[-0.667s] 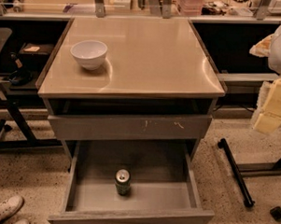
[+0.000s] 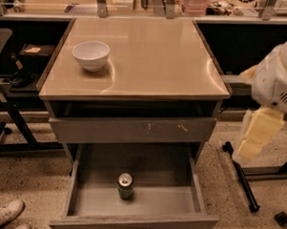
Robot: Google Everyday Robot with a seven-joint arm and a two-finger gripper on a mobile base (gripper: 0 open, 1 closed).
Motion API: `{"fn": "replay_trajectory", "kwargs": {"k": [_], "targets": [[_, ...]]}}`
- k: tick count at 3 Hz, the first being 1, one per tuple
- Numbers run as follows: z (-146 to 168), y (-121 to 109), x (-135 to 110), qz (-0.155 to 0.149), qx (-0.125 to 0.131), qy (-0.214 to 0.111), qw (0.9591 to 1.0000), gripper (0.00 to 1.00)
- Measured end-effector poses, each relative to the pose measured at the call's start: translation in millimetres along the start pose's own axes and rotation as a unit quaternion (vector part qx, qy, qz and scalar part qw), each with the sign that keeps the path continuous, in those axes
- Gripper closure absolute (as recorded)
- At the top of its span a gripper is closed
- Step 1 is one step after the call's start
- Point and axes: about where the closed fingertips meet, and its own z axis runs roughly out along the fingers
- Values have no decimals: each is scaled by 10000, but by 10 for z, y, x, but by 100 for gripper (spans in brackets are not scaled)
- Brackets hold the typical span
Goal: Pick green can from middle drawer and place on counter
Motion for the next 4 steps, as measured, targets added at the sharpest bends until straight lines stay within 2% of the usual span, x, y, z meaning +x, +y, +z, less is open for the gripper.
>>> {"fn": "replay_trajectory", "kwargs": {"k": [1,2,3,4], "targets": [[776,225,42,188,-431,-133,9988,0],[1462,447,102,366,-822,-207,9957,0],[1462,447,102,366,-822,-207,9957,0],[1811,567,119,498,-1045,-483,9921,0]]}}
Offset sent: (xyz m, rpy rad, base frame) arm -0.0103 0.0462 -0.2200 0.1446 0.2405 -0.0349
